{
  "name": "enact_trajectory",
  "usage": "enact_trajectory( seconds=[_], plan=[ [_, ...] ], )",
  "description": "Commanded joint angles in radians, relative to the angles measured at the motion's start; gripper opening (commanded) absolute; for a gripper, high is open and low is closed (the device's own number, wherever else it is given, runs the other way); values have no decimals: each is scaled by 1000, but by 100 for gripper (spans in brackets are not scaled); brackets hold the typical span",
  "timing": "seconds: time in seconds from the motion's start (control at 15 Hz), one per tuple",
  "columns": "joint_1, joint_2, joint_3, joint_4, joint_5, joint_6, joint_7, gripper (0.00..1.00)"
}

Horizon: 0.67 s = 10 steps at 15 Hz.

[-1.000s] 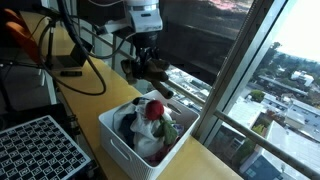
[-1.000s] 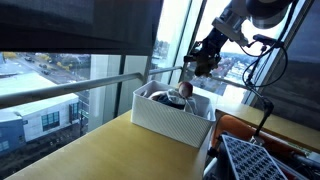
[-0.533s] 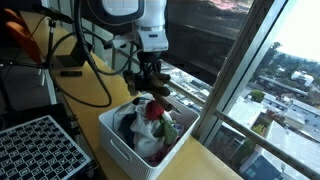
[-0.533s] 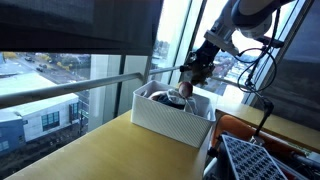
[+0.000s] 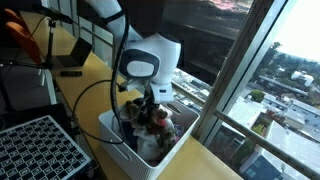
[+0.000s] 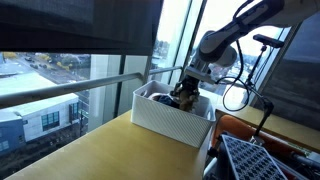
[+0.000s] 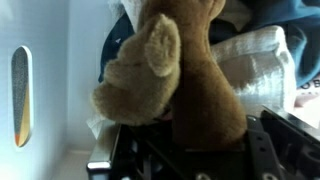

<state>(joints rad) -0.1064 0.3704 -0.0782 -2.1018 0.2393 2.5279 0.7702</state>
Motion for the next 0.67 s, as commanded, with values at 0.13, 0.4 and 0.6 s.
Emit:
enact_trajectory(
  seconds=[0.13,0.4,0.6],
  plan=[
    [-5,175,-9,149,41,-33,-54,0],
    [10,204,-12,183,31,-63,-39,28],
    [35,161,-21,154,12,-86,-20,44]
  ],
)
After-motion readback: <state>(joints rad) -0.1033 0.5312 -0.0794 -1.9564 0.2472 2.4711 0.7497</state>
